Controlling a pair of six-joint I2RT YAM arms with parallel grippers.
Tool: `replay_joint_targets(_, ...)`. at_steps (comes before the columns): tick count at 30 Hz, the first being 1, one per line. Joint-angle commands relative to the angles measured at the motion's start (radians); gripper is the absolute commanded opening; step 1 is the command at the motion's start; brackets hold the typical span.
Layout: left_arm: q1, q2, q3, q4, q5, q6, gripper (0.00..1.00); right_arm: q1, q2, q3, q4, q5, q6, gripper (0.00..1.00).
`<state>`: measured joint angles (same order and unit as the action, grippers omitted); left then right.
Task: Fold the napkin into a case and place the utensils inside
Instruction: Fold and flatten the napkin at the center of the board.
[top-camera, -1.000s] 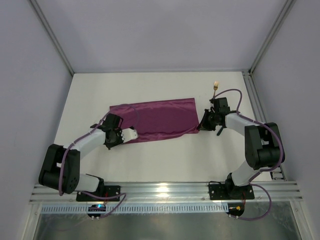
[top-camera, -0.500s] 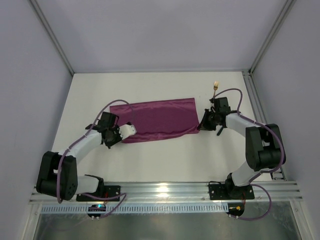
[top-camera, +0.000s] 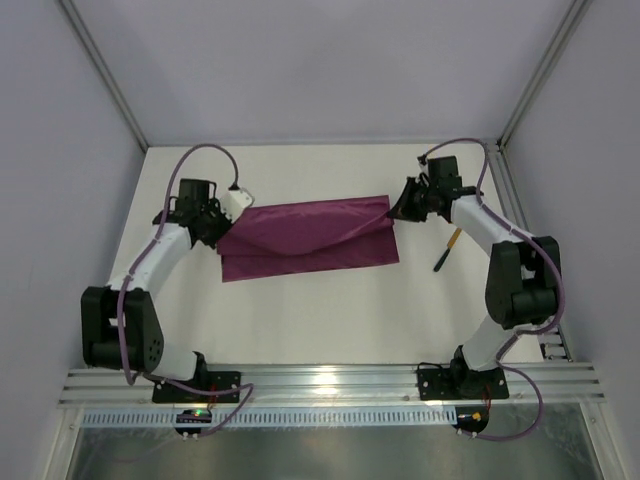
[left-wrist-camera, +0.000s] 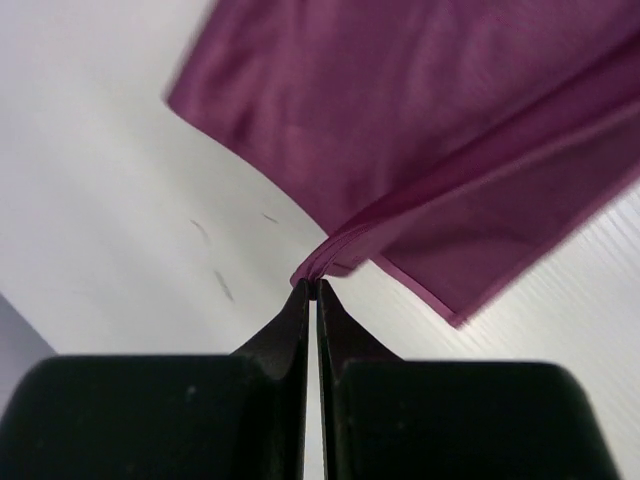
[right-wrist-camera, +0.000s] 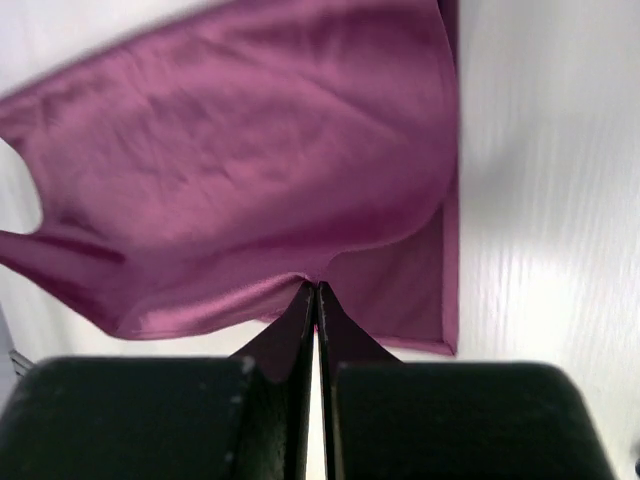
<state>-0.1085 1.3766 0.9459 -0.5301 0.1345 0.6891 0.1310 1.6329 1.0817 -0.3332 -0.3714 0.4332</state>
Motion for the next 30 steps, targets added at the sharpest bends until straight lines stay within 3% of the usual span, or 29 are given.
replay_joint_targets(1,0.032,0.116,0.207,0.099,-0.036,-0.088,0.00,-0.002,0.130,0.245,0.014,-0.015,0.044,0.04)
replay_joint_targets(5,0.065,0.248,0.416,0.134,-0.082,-0.163,0.00,-0.002,0.290,0.563,-0.044,0.008,0.076,0.04)
replay_joint_targets(12,0.086,0.377,0.626,0.145,-0.105,-0.195,0.00,-0.002,0.415,0.791,-0.027,0.009,0.105,0.04)
replay_joint_targets(18,0.086,0.384,0.610,0.163,-0.098,-0.197,0.00,-0.002,0.406,0.747,0.036,0.023,0.081,0.04)
replay_joint_targets(25,0.087,0.378,0.584,0.159,-0.065,-0.195,0.00,-0.008,0.452,0.842,-0.046,0.023,0.059,0.04)
replay_joint_targets(30,0.086,0.303,0.455,0.144,-0.027,-0.143,0.00,-0.011,0.371,0.617,-0.041,0.019,0.022,0.04)
